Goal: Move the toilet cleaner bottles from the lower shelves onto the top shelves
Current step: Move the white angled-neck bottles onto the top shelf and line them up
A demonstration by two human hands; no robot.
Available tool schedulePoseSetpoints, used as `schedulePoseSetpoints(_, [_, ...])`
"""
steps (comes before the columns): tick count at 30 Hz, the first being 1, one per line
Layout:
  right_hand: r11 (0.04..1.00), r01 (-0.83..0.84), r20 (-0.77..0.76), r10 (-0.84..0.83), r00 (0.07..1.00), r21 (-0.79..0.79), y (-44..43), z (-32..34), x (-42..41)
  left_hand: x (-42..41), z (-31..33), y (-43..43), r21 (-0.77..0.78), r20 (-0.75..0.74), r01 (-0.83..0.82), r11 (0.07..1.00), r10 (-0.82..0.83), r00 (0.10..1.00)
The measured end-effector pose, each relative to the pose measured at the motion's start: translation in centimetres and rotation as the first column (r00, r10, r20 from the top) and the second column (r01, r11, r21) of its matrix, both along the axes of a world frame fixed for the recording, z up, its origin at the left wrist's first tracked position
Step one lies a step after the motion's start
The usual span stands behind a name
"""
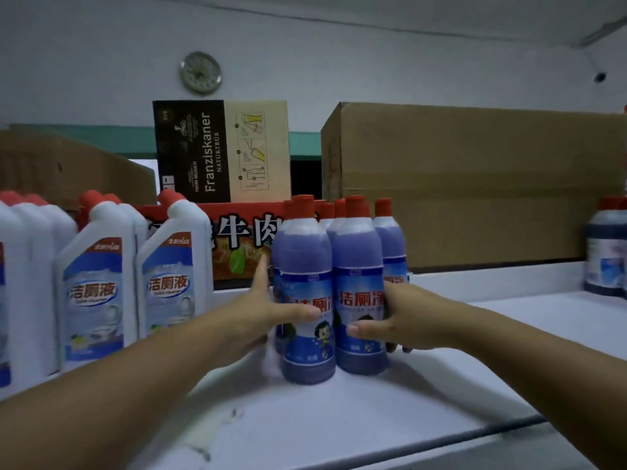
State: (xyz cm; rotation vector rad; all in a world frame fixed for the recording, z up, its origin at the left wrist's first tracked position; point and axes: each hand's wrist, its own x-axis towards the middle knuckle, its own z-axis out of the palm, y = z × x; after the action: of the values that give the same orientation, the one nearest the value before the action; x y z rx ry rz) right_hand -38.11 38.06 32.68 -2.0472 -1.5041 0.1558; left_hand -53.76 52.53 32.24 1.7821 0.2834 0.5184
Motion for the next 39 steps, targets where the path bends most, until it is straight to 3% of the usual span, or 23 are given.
schedulePoseSetpoints(4, [0.992, -0.098, -0.049, 0.095, 0.994, -0.074, 0.7, 0.4, 1.3, 2.0, -1.0, 0.0, -0.049, 0.09, 0.027, 0.998, -0.023, 0.996])
schedulePoseSetpoints(8, [0.982, -0.184, -0.024, 0.185, 0.982, 0.03, 0.5, -0.3, 1.5, 2.7, -2.0, 0.2, -0.067, 0.153, 0.041, 0.997, -0.03, 0.988])
schedulePoseSetpoints(13, [0.979, -0.071, 0.024, 0.068, 0.997, 0.189, 0.7, -2.6, 2.0, 2.3, -2.9, 0.4, 0.027, 0.125, -0.056, 0.998, 0.052, 0.991])
schedulePoseSetpoints(17, [0.983, -0.046, -0.095, 0.064, 0.993, 0.176, 0.4, -2.5, 2.3, 2.2, -3.5, 0.0, 0.155, 0.08, -0.135, 0.979, 0.124, 0.989])
schedulePoseSetpoints(23, [0.969, -0.034, -0.258, 0.099, 0.961, 0.244, 0.5, -2.9, 2.8, 2.6, -3.8, -0.1, 0.156, 0.059, -0.171, 0.973, 0.163, 0.985])
schedulePoseSetpoints(28, [0.968, -0.01, -0.208, 0.064, 0.976, 0.252, 0.0, -2.9, 2.7, 2.5, -3.5, 0.3, 0.093, 0.073, -0.078, 0.993, 0.071, 0.995])
schedulePoseSetpoints(30, [0.916, 0.051, -0.122, -0.002, 0.993, 0.397, -0.4, -2.8, 2.8, 2.8, -3.8, 1.0, 0.039, 0.14, -0.046, 0.998, 0.04, 0.989])
schedulePoseSetpoints(32, [0.796, 0.111, -0.109, -0.056, 0.992, 0.595, -0.6, -2.5, 3.0, 3.2, -4.3, 2.0, -0.113, 0.183, -0.037, 0.993, 0.057, 0.982])
schedulePoseSetpoints(35, [0.649, 0.251, -0.344, 0.018, 0.939, 0.718, -0.3, -1.9, 3.6, 3.5, -4.7, 3.0, -0.277, 0.169, -0.05, 0.959, 0.1, 0.981])
schedulePoseSetpoints(39, [0.706, 0.406, -0.609, 0.046, 0.792, 0.581, 0.8, -0.4, 5.0, 3.2, -4.1, 3.4, -0.414, 0.165, -0.074, 0.907, 0.155, 0.974])
